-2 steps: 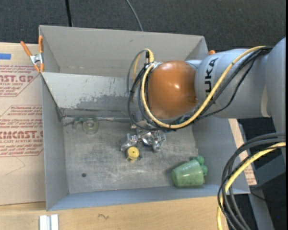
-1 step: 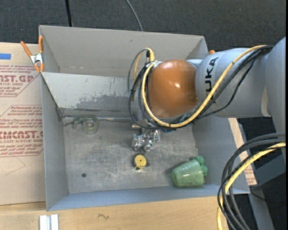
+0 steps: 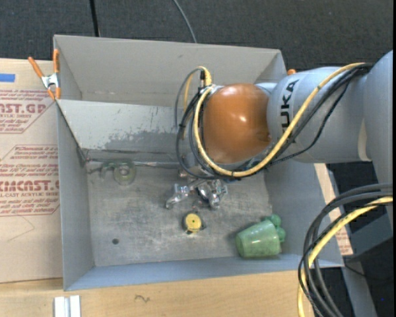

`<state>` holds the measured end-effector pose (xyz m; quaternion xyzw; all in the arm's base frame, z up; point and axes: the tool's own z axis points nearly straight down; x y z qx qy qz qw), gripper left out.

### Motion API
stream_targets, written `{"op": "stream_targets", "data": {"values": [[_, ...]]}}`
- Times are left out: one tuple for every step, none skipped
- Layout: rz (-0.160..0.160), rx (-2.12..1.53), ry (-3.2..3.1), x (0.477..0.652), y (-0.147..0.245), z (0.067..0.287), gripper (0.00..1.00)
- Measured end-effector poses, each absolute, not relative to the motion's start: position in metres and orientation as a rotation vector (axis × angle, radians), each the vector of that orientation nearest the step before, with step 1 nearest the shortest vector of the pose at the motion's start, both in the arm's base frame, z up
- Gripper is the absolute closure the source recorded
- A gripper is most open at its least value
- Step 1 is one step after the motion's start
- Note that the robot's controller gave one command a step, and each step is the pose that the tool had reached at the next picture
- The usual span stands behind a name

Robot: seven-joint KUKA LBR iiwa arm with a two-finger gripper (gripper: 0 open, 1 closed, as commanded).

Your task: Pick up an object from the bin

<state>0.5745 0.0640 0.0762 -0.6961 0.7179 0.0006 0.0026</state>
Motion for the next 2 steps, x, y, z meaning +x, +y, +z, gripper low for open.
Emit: {"op": "stream_targets", "data": {"values": [[0.005, -2.431, 1.99, 0.511, 0.069, 0.108, 0.0], [0.005, -2.265, 2.173, 0.564, 0.03, 0.074, 0.0]]}}
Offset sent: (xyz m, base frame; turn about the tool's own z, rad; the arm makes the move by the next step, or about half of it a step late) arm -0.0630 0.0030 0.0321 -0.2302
